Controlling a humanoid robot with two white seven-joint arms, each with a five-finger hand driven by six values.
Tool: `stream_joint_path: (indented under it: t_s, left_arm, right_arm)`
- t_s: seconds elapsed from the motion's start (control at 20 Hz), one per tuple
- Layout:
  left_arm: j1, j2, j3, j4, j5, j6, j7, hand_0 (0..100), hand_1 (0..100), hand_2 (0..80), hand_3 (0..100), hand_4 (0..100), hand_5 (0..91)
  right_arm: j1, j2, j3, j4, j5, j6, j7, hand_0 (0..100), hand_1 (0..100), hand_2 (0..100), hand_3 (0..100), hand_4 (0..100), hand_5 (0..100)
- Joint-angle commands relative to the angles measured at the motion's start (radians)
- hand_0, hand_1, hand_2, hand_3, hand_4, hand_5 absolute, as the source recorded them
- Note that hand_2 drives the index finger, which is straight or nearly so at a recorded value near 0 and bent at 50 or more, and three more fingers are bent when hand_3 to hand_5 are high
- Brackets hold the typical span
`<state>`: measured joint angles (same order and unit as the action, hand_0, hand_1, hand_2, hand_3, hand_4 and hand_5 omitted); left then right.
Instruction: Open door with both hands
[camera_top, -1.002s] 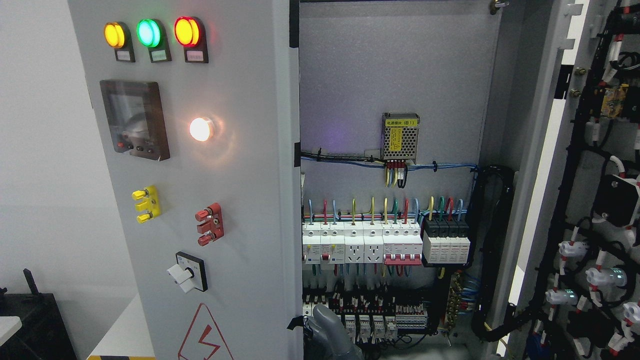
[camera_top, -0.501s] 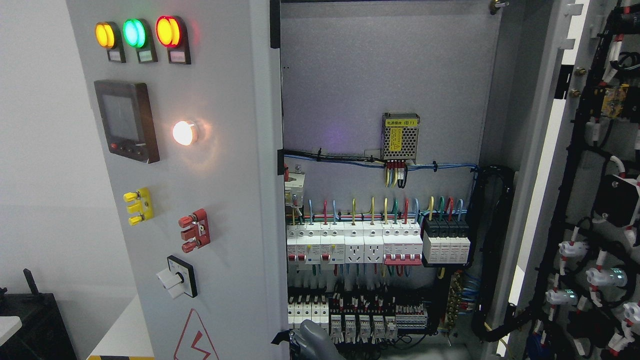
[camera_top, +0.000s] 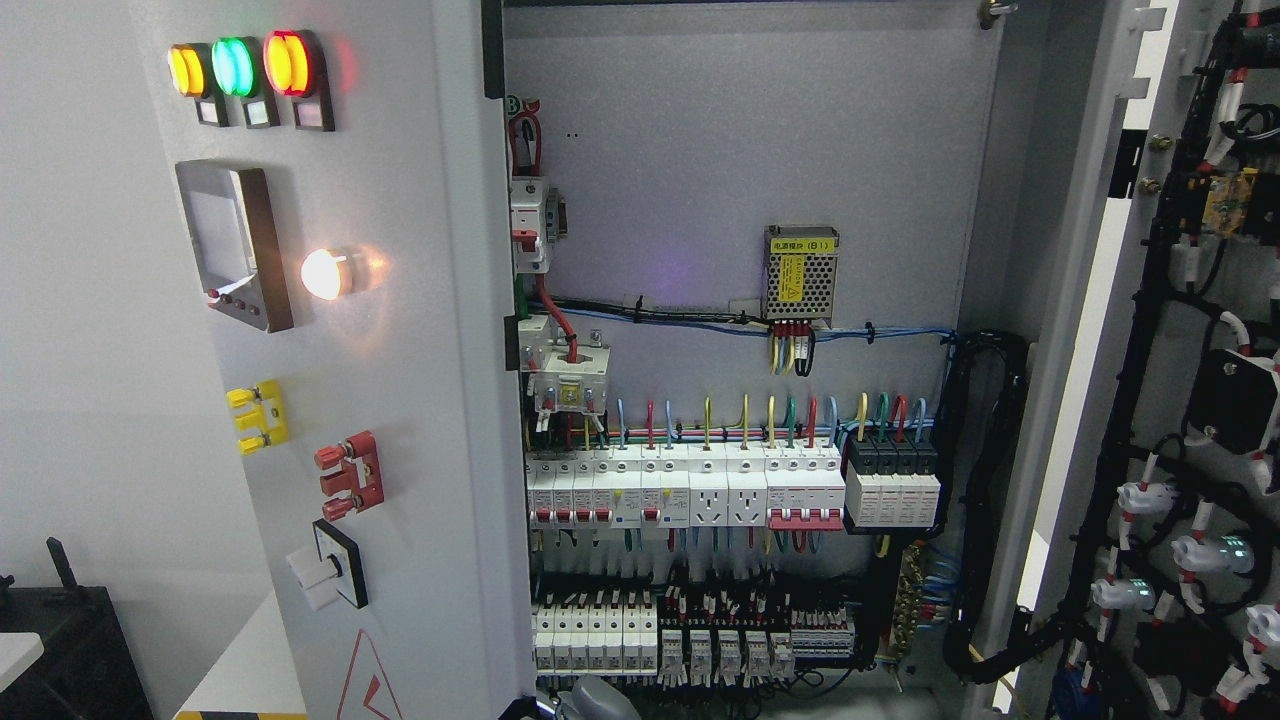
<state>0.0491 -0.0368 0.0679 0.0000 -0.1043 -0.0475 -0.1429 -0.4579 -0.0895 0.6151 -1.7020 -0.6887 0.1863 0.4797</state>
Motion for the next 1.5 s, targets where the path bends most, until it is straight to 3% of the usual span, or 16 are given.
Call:
stream_joint_path:
  t_s: [0.0,0.55,0.95,1.3,1.45]
  left_arm:
    - [0.000,0.000,0.000,-0.012,0.000,-0.002,0.000,0,0,0.0,0,4,0.0]
    - [0.000,0.000,0.000,-0.014,0.000,0.000,0.000,0,0,0.0,0,4,0.0]
    - [0.000,0.000,0.000,-0.012,0.000,0.000,0.000,0,0,0.0,0,4,0.0]
    - [0.000,0.000,0.001,-0.012,0.000,0.000,0.000,0,0,0.0,0,4,0.0]
    - [0.000,0.000,0.000,-0.014,0.000,-0.002,0.000,0,0,0.0,0,4,0.0]
  right_arm:
    - [0.001,0.004,0.075,-0.024,0.001,-0.002,-0.001,0,0,0,0,0,0]
    - [-0.004,0.040,0.120,-0.022,0.011,-0.004,-0.009,0,0,0,0,0,0]
    - [-0.004,0.108,0.149,-0.015,0.066,-0.002,-0.013,0,0,0,0,0,0]
    - [-0.001,0.143,0.176,-0.013,0.112,-0.002,-0.015,0,0,0,0,0,0]
    - [-0.002,0.162,0.186,-0.007,0.138,-0.002,-0.035,0,0,0,0,0,0]
